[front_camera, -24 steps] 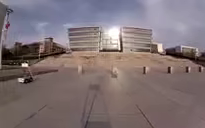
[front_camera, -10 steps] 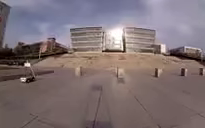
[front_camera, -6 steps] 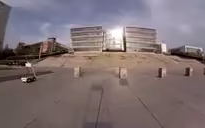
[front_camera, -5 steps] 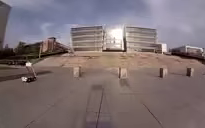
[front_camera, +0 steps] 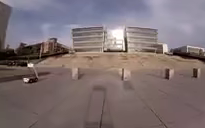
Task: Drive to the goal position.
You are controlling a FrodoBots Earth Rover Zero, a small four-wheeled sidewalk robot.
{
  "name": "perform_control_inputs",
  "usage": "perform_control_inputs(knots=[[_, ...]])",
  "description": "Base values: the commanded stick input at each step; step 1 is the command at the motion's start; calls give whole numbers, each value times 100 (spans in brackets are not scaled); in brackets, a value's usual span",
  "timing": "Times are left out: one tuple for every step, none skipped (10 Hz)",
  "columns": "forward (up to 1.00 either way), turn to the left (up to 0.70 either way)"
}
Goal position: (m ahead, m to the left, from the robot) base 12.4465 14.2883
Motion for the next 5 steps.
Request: perform_control_inputs(knots=[[70, 0], [70, 0], [70, 0], [70, 0], [70, -7]])
